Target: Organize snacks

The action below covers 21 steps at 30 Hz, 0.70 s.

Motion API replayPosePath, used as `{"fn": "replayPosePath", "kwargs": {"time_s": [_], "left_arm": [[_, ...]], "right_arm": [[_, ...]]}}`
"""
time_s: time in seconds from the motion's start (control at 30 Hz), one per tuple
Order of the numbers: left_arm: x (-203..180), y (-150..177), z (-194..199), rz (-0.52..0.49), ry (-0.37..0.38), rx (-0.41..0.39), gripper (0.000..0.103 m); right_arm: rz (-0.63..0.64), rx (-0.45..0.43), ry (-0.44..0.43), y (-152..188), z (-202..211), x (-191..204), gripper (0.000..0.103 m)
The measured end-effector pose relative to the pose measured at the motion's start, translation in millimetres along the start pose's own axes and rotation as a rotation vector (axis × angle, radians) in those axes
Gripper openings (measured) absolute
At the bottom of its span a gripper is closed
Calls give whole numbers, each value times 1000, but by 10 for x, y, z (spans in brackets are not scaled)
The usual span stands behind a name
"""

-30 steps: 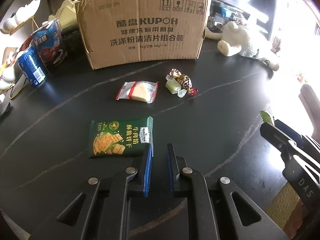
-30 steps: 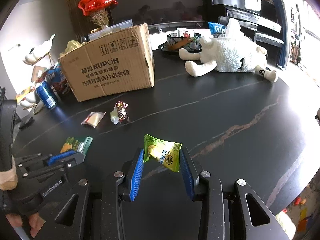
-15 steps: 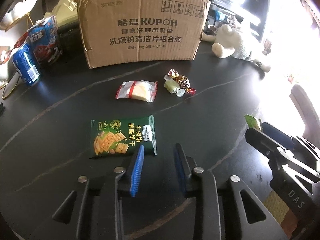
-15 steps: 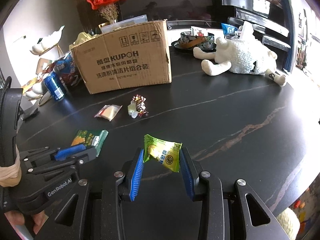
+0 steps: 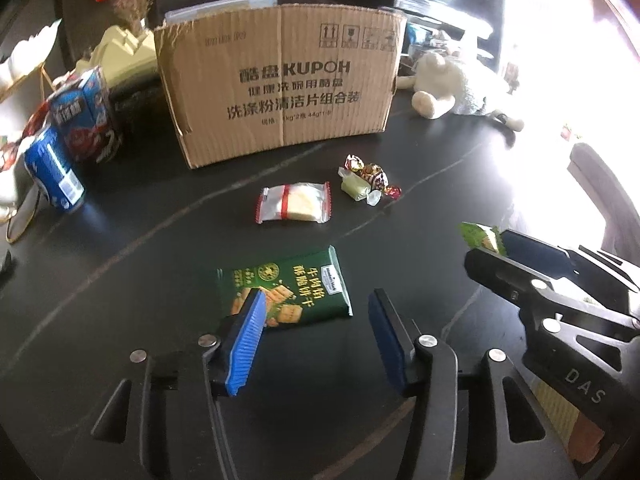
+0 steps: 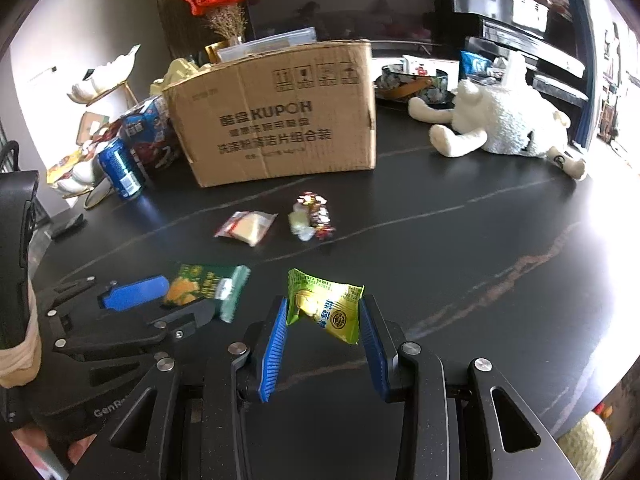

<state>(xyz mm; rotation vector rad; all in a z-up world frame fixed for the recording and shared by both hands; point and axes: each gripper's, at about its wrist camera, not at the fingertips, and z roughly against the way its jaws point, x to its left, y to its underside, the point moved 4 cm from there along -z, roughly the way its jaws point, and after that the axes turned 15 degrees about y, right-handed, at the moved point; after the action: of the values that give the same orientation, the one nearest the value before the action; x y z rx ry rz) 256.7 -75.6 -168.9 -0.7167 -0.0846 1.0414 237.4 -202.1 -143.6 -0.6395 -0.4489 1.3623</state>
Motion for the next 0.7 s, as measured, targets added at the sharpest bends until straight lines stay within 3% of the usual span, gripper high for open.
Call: {"fn": "replayPosePath", "kwargs": {"time_s": [0.37, 0.7], "left_arm": [[119, 17, 149, -163, 1, -17, 66], [122, 16, -1, -379, 50, 56, 70]], "right_arm": [[-39, 21, 5, 41, -56, 158, 37], [-84, 54, 41, 91, -169, 224, 37]]}}
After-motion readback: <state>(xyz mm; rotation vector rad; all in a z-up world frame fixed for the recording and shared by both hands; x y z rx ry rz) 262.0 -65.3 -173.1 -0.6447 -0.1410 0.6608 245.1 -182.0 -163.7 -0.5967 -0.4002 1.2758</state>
